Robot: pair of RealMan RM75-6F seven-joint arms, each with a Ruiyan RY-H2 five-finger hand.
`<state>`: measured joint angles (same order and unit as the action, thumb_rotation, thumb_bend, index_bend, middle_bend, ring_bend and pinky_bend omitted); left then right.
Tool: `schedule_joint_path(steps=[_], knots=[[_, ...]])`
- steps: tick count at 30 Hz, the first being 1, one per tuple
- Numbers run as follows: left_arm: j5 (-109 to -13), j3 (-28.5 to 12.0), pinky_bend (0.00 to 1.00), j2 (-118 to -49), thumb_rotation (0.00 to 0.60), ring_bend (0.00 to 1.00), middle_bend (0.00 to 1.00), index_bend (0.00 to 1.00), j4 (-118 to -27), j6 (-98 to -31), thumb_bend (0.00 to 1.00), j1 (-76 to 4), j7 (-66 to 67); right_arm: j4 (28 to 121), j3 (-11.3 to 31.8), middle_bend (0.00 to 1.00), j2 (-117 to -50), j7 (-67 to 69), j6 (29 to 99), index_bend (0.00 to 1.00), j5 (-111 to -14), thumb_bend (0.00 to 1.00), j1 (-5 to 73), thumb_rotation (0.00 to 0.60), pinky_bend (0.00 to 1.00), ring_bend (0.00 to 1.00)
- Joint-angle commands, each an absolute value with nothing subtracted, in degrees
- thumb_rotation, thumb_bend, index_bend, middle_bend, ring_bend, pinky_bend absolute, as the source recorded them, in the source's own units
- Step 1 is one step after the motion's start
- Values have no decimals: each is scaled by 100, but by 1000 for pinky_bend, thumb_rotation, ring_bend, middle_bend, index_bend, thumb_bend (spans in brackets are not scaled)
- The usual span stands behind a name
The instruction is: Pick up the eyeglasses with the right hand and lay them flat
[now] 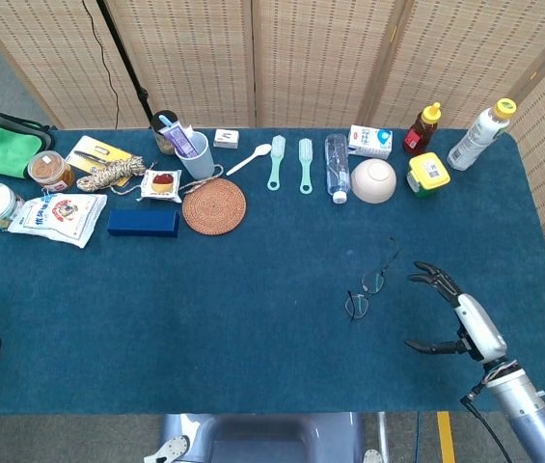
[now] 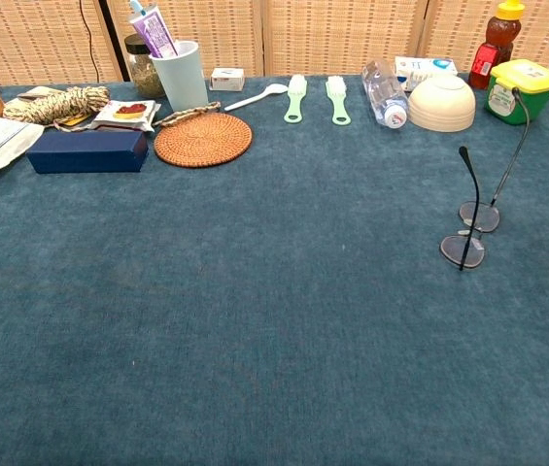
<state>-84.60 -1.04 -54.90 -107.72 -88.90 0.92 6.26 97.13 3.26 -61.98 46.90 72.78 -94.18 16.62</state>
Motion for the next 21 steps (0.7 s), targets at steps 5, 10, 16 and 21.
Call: schedule_joint_path(steps=[5,10,16,21], knots=[[-8444,-110,0,-5503,600,76,82,125,-10754,-8874,341,83,623,9605,341,106,-6326,5603,6775,223,-9535,126,2192,600,111,85],[-8425,-110,0,-5494,600,76,82,125,-10733,-8878,340,92,605,9649,414,92,-6425,5743,6747,205,-9566,126,2387,600,111,81],[-8428,-102,0,-5494,599,76,82,125,-10721,-8871,340,96,578,9965,412,51,-6374,6176,6770,142,-9806,126,2617,600,111,47],[-8419,-95,0,-5498,600,76,82,125,-10693,-8865,340,103,551,10226,332,28,-6293,6681,6749,97,-10089,126,2840,600,112,34]])
